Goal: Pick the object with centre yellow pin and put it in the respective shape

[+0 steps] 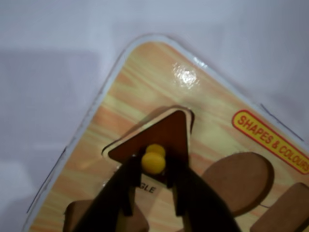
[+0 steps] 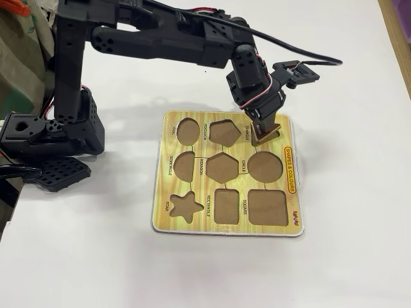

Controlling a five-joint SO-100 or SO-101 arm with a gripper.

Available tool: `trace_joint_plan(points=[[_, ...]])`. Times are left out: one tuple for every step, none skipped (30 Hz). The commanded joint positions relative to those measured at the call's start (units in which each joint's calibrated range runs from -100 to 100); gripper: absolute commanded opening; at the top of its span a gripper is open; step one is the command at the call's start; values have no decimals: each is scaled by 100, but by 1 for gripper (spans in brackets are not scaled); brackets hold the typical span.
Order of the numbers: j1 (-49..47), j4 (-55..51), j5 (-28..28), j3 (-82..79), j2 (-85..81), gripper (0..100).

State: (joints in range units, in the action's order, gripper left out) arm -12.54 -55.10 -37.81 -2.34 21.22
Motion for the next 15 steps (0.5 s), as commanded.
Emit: trace_joint_plan(points=[[-84, 73, -17, 306, -38, 6], [-84, 73, -17, 306, -38, 6], [-84, 73, -11, 306, -38, 6], [-84, 73, -6, 306, -38, 6], [-75, 73, -1, 315, -38, 6], [-75, 73, 4, 315, -38, 6], [-65, 73, 4, 315, -38, 6], [-55, 73, 10, 315, -38, 6], [-55, 73, 10, 315, -38, 6], [-45, 73, 10, 315, -38, 6], [-36, 73, -27, 315, -38, 6], [-16, 73, -48, 306, -47, 6], [-6, 73, -53, 306, -47, 6], [4, 73, -58, 315, -47, 7], [13, 73, -85, 315, -47, 8]])
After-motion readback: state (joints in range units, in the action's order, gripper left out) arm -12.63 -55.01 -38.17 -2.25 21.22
